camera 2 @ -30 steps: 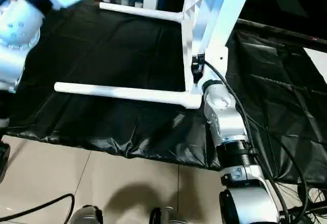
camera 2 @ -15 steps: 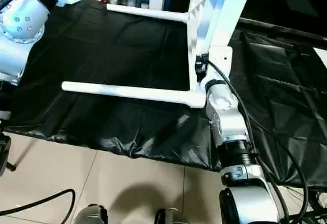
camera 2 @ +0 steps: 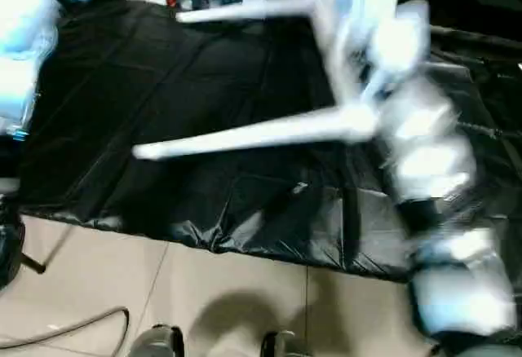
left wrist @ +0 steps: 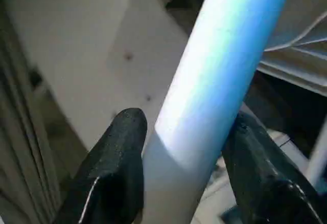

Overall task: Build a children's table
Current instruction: Flip table

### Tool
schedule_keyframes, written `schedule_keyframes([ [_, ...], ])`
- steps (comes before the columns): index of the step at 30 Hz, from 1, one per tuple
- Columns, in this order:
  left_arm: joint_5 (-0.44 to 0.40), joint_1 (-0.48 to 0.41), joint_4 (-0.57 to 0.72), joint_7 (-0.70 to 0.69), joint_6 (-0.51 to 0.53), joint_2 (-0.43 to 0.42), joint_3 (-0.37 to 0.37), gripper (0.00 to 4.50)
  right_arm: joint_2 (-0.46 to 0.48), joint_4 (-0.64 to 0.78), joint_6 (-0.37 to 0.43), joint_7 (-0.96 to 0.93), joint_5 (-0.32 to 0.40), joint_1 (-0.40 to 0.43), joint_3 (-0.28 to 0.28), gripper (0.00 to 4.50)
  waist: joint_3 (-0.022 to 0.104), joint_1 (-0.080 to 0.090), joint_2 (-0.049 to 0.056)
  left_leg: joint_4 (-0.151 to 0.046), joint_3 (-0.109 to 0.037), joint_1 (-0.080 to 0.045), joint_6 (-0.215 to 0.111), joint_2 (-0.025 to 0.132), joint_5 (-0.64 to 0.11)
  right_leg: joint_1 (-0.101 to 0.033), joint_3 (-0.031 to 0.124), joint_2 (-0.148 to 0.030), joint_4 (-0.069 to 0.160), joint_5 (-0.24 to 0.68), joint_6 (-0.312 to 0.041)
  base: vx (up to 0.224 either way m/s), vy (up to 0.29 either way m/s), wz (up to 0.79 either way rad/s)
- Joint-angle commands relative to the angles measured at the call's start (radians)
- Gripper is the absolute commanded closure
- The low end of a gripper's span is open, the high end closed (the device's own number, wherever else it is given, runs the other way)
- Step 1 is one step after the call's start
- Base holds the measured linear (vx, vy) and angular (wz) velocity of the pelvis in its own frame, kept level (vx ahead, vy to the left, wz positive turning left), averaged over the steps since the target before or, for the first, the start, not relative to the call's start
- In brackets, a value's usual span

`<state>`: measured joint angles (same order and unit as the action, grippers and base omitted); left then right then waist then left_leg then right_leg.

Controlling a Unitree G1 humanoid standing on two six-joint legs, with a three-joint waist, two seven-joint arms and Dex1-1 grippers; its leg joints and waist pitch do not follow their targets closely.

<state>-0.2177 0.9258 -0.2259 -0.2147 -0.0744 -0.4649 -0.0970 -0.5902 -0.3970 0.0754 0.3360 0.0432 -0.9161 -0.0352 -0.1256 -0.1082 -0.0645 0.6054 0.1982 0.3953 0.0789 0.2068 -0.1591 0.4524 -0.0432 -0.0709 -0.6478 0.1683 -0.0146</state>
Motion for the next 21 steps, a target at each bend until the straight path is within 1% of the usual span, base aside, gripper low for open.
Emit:
schedule_keyframes([
  [1, 0.123, -0.054, 0.022, 0.045, 0.091, 0.025, -0.122, 2.29, -0.046, 0.008, -0.047, 0.093, 0.001, -0.027, -0.001, 2.51, 0.110, -0.002, -0.018, -0.041, -0.001, -0.011, -0.057, 0.007, -0.080, -0.082, 0.038, -0.048, 0.055, 0.082, -0.204, 0.000, 0.000, 0.00],
  [2, 0.144, -0.104, 0.061, 0.044, 0.120, 0.044, -0.142, 2.31, -0.073, -0.010, -0.052, 0.105, -0.006, -0.058, -0.002, 2.53, 0.111, 0.002, -0.027, -0.041, 0.000, -0.015, -0.054, 0.011, -0.088, -0.080, 0.037, -0.049, 0.054, 0.091, -0.206, 0.000, 0.000, 0.00],
  [3, 0.172, -0.177, 0.117, 0.044, 0.154, 0.079, -0.159, 2.31, -0.103, -0.036, -0.059, 0.119, -0.013, -0.103, -0.003, 2.53, 0.107, 0.006, -0.039, -0.041, 0.000, -0.011, -0.056, 0.010, -0.093, -0.080, 0.036, -0.047, 0.057, 0.111, -0.199, 0.000, 0.000, 0.00],
  [4, 0.183, -0.255, 0.166, 0.040, 0.180, 0.115, -0.148, 2.32, -0.122, -0.060, -0.066, 0.131, -0.020, -0.146, 0.000, 2.54, 0.106, 0.009, -0.049, -0.039, 0.004, -0.014, -0.062, 0.012, -0.113, -0.074, 0.036, -0.046, 0.064, 0.150, -0.191, 0.000, 0.000, 0.00],
  [5, 0.183, -0.255, 0.166, 0.040, 0.180, 0.115, -0.148, 2.34, -0.122, -0.060, -0.066, 0.131, -0.020, -0.146, 0.000, 2.55, 0.107, 0.010, -0.042, -0.039, -0.001, -0.014, -0.060, 0.016, -0.121, -0.074, 0.034, -0.052, 0.059, 0.166, -0.192, 0.000, 0.000, 0.00],
  [6, 0.189, -0.306, 0.196, 0.037, 0.196, 0.138, -0.138, 2.34, -0.133, -0.075, -0.070, 0.140, -0.024, -0.175, 0.002, 2.55, 0.105, 0.010, -0.039, -0.038, 0.002, -0.015, -0.060, 0.015, -0.141, -0.067, 0.036, -0.049, 0.067, 0.200, -0.174, 0.000, 0.000, 0.00],
  [7, 0.192, -0.352, 0.221, 0.039, 0.212, 0.163, -0.120, 2.37, -0.139, -0.098, -0.079, 0.146, -0.031, -0.206, 0.008, 2.56, 0.103, 0.015, -0.049, -0.039, 0.001, -0.016, -0.056, 0.017, -0.160, -0.063, 0.033, -0.049, 0.071, 0.241, -0.158, 0.000, 0.000, 0.00],
  [8, 0.192, -0.352, 0.221, 0.039, 0.212, 0.163, -0.120, 2.42, -0.139, -0.098, -0.079, 0.146, -0.031, -0.206, 0.008, 2.57, 0.103, 0.015, -0.049, -0.039, 0.001, -0.016, -0.056, 0.017, -0.160, -0.063, 0.033, -0.049, 0.071, 0.241, -0.158, 0.000, 0.000, 0.00],
  [9, 0.188, -0.383, 0.239, 0.041, 0.223, 0.179, -0.102, 2.45, -0.139, -0.118, -0.085, 0.153, -0.037, -0.230, 0.013, 2.57, 0.101, 0.014, -0.042, -0.040, 0.000, -0.027, -0.039, 0.019, -0.213, -0.048, 0.033, -0.045, 0.082, 0.302, -0.128, 0.000, 0.000, 0.00],
  [10, 0.186, -0.398, 0.248, 0.043, 0.229, 0.188, -0.092, 2.48, -0.138, -0.131, -0.087, 0.157, -0.041, -0.244, 0.016, 2.57, 0.102, 0.018, -0.043, -0.043, -0.004, -0.026, -0.023, 0.021, -0.240, -0.047, 0.030, -0.041, 0.084, 0.311, -0.119, 0.000, 0.000, 0.00],
  [11, 0.186, -0.398, 0.248, 0.043, 0.229, 0.188, -0.092, 2.48, -0.138, -0.131, -0.087, 0.157, -0.041, -0.244, 0.016, 2.57, 0.103, 0.017, -0.045, -0.044, -0.005, -0.027, -0.017, 0.021, -0.252, -0.046, 0.030, -0.040, 0.086, 0.312, -0.112, 0.000, 0.000, 0.00],
  [12, 0.187, -0.411, 0.263, 0.046, 0.243, 0.200, -0.080, 2.53, -0.135, -0.149, -0.093, 0.167, -0.047, -0.259, 0.022, 2.57, 0.101, 0.020, -0.066, -0.044, -0.002, -0.029, -0.016, 0.021, -0.263, -0.041, 0.030, -0.038, 0.091, 0.323, -0.101, 0.000, 0.000, 0.00],
  [13, 0.176, -0.415, 0.268, 0.044, 0.247, 0.202, -0.061, 2.54, -0.124, -0.157, -0.093, 0.183, -0.047, -0.265, 0.031, 2.57, 0.098, 0.018, -0.059, -0.045, -0.007, -0.039, 0.004, 0.023, -0.318, -0.032, 0.029, -0.039, 0.093, 0.362, -0.092, 0.000, 0.000, 0.00],
  [14, 0.169, -0.417, 0.277, 0.038, 0.254, 0.204, -0.045, 2.55, -0.112, -0.163, -0.094, 0.201, -0.046, -0.267, 0.044, 2.23, 0.096, 0.021, -0.060, -0.047, -0.009, -0.038, 0.010, 0.023, -0.337, -0.032, 0.027, -0.038, 0.094, 0.375, -0.089, 0.000, 0.000, 0.00],
  [15, 0.167, -0.420, 0.287, 0.035, 0.263, 0.206, -0.041, 2.55, -0.109, -0.169, -0.097, 0.209, -0.046, -0.270, 0.048, 2.23, 0.095, 0.024, -0.063, -0.049, -0.016, -0.035, 0.027, 0.024, -0.376, -0.033, 0.024, -0.040, 0.095, 0.403, -0.080, 0.000, 0.000, 0.00],
  [16, 0.160, -0.420, 0.304, 0.029, 0.276, 0.204, -0.035, 2.57, -0.103, -0.171, -0.102, 0.227, -0.045, -0.266, 0.059, 2.03, 0.094, 0.024, -0.064, -0.049, -0.018, -0.035, 0.033, 0.023, -0.391, -0.033, 0.023, -0.041, 0.096, 0.416, -0.074, 0.000, 0.000, 0.00],
  [17, 0.158, -0.421, 0.315, 0.027, 0.284, 0.205, -0.034, 2.59, -0.101, -0.175, -0.106, 0.235, -0.045, -0.267, 0.062, 1.86, 0.093, 0.024, -0.065, -0.050, -0.021, -0.037, 0.042, 0.022, -0.413, -0.031, 0.023, -0.043, 0.097, 0.429, -0.066, 0.000, 0.000, 0.00],
  [18, 0.156, -0.423, 0.330, 0.023, 0.295, 0.202, -0.031, 2.62, -0.098, -0.180, -0.113, 0.250, -0.045, -0.266, 0.067, 1.82, 0.093, 0.026, -0.065, -0.050, -0.025, -0.037, 0.049, 0.022, -0.430, -0.031, 0.022, -0.044, 0.097, 0.434, -0.062, 0.000, 0.000, 0.00],
  [19, 0.152, -0.423, 0.338, 0.018, 0.297, 0.196, -0.028, 2.64, -0.095, -0.181, -0.119, 0.264, -0.044, -0.262, 0.071, 1.77, 0.094, 0.027, -0.066, -0.050, -0.025, -0.035, 0.049, 0.021, -0.441, -0.031, 0.023, -0.045, 0.097, 0.431, -0.059, 0.000, 0.000, 0.00],
  [20, 0.152, -0.420, 0.337, 0.012, 0.293, 0.191, -0.023, 2.67, -0.095, -0.175, -0.125, 0.277, -0.045, -0.254, 0.074, 1.55, 0.096, 0.023, -0.063, -0.051, -0.027, -0.034, 0.048, 0.020, -0.435, -0.033, 0.023, -0.046, 0.096, 0.425, -0.056, 0.000, 0.000, 0.00],
  [21, 0.154, -0.419, 0.337, 0.011, 0.292, 0.189, -0.022, 2.67, -0.095, -0.174, -0.128, 0.280, -0.046, -0.252, 0.074, 1.55, 0.097, 0.024, -0.064, -0.051, -0.026, -0.034, 0.046, 0.020, -0.432, -0.033, 0.024, -0.047, 0.097, 0.415, -0.057, 0.000, 0.000, 0.00],
])
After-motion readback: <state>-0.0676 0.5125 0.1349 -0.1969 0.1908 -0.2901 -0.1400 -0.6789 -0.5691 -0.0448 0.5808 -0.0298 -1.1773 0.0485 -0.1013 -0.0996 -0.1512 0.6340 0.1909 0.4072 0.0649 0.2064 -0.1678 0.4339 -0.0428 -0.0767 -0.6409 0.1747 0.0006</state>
